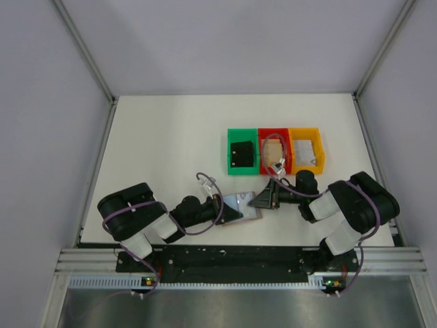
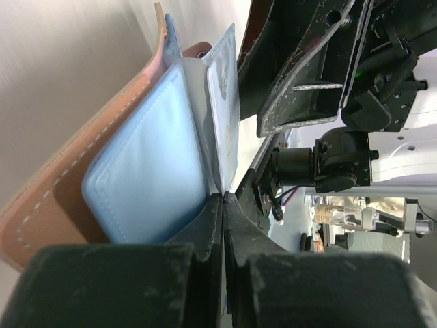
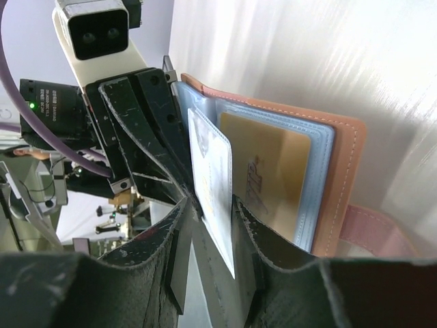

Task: Take the credit cards out of the card holder
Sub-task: Remove the credit card from the card holder.

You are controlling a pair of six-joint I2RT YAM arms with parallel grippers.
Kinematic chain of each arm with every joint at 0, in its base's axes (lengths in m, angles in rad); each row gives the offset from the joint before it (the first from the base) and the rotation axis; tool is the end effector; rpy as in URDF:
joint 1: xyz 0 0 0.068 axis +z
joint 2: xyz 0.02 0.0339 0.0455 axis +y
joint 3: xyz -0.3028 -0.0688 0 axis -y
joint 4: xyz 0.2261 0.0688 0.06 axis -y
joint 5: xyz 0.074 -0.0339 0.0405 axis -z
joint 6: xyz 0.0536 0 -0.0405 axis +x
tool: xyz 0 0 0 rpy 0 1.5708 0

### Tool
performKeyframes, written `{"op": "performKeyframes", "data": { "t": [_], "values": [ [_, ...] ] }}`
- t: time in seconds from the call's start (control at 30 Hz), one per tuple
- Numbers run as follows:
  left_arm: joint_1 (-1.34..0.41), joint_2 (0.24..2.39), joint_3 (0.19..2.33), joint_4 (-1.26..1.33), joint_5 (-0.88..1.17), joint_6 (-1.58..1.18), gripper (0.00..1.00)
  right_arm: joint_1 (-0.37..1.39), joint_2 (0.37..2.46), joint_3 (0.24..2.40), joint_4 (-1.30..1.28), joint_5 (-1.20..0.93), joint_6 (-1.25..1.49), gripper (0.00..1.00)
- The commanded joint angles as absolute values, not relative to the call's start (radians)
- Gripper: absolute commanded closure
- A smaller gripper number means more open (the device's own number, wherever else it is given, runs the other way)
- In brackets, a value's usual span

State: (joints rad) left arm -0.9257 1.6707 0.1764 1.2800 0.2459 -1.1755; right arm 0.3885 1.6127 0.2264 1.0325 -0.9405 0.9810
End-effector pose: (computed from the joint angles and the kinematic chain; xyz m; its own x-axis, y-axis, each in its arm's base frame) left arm 0.1401 -0.2079 0.1671 -0.8965 -0.2974 -0.3285 0.2355 0.3082 -0.9217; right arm 0.1985 0.1280 0.1682 -0.9467 0.1417 -0.2891 -0.2478 0.2528 0.9353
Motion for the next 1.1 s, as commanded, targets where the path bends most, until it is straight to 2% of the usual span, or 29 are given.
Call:
{"op": "performKeyframes", "data": {
  "t": [0.0, 0.37, 0.5, 0.87, 1.07],
  "values": [
    [-0.928, 1.631, 0.17, 1.671, 0.222, -1.178, 1.0, 0.382, 1.618, 0.193, 1.137, -0.992, 0.996, 0.71],
    [-0.928, 1.603, 0.161, 1.671, 0.183, -1.198, 1.0, 0.387, 1.618, 0.153, 1.193, -1.02, 1.005, 0.71],
    [-0.928, 1.595, 0.155, 1.67, 0.173, -1.2, 1.0, 0.388, 1.618, 0.149, 1.209, -1.026, 1.009, 0.76],
    [-0.927, 1.569, 0.107, 1.671, 0.126, -1.207, 1.0, 0.39, 1.618, 0.143, 1.192, -1.009, 0.986, 1.0],
    [-0.925, 1.56, 0.08, 1.67, 0.112, -1.229, 1.0, 0.384, 1.618, 0.144, 1.177, -1.002, 0.977, 1.0]
  ]
}}
